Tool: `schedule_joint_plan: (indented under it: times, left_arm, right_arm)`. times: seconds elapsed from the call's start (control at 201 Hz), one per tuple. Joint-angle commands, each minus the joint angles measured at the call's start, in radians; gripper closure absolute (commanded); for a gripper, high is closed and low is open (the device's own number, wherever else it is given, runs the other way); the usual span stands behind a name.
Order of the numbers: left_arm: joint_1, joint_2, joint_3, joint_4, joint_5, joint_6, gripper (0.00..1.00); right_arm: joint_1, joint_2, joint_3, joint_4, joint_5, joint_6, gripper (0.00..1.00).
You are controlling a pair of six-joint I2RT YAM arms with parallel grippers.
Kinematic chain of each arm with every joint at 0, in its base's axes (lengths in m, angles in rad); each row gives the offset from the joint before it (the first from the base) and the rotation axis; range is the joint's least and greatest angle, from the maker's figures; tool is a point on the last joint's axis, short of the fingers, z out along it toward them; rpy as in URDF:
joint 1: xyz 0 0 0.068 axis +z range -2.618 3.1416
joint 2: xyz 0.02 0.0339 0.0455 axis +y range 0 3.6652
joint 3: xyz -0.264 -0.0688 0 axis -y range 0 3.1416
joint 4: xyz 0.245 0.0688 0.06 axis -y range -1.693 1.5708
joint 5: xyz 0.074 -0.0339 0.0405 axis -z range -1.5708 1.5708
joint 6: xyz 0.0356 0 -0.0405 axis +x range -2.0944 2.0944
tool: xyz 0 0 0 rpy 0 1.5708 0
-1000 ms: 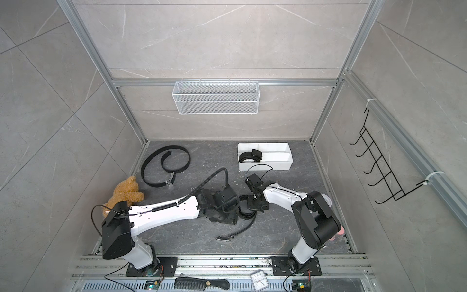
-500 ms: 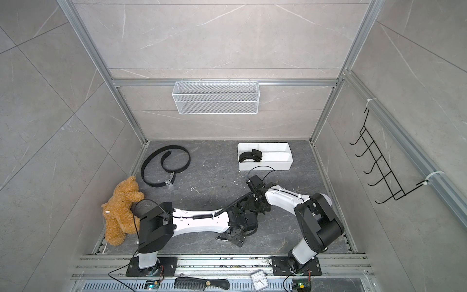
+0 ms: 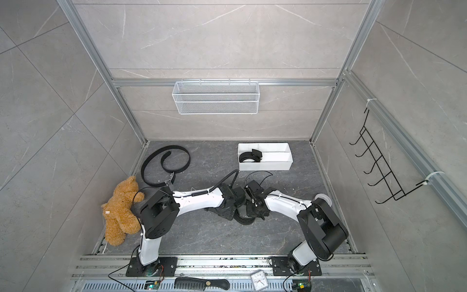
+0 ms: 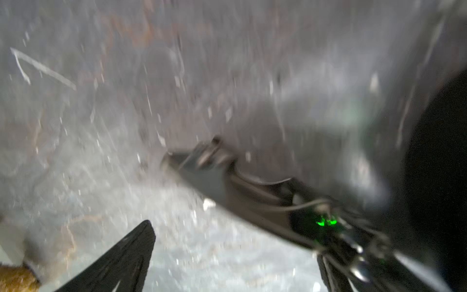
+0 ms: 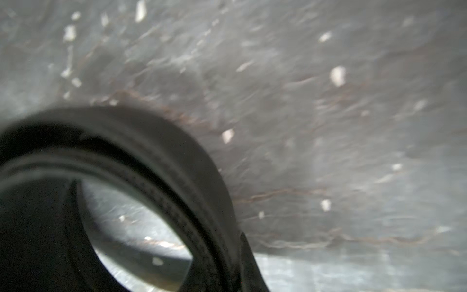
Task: Place the belts into the storage roll
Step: Roll the belt at the center of the board.
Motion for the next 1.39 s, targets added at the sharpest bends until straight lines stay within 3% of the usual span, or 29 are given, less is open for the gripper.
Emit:
schedule_joint_plan:
  times: [0.0,0.164,0.423,0.597,0.771,0.841,1.0,1.16,1.279,1.389]
  left_arm:
    - [0.053,0.06,0.046,0.058,-0.069,0.114,0.01]
    - [0.062,0.04,0.056,0.067,-0.01,0.138,0.01]
    - [0.068,-0.286,-0.24,0.298,0.11,0.017,0.01]
    - [0.074,-0.399,-0.368,0.433,0.255,-0.011,0.03]
    - [0.095,-0.534,-0.617,0.729,0.434,-0.251,0.06]
    - [0.098,-0.569,-0.687,0.819,0.454,-0.339,0.06]
    - [0.102,-0.548,-0.646,0.832,0.402,-0.317,0.03]
    - [0.114,-0.493,-0.568,0.797,0.368,-0.174,0.05]
    - [0.106,-0.407,-0.487,0.687,0.406,-0.09,0.19]
    - [0.082,-0.367,-0.432,0.567,0.334,-0.074,0.34]
  right_arm:
    - [0.035,-0.008,-0.036,-0.053,-0.029,0.026,1.0]
    - [0.05,0.007,-0.016,-0.08,-0.011,0.043,1.0]
    - [0.054,0.011,-0.006,-0.097,0.054,0.1,1.0]
    - [0.06,0.014,0.008,-0.101,0.078,0.12,1.0]
    - [0.07,0.024,0.014,-0.101,0.087,0.122,1.0]
    - [0.077,0.025,0.009,-0.094,0.088,0.125,1.0]
    - [0.09,0.019,-0.01,-0.069,0.089,0.132,1.0]
    - [0.098,0.016,-0.007,-0.079,0.091,0.128,1.0]
    - [0.1,0.002,-0.006,-0.093,0.1,0.123,1.0]
    - [0.1,-0.006,-0.001,-0.1,0.106,0.123,1.0]
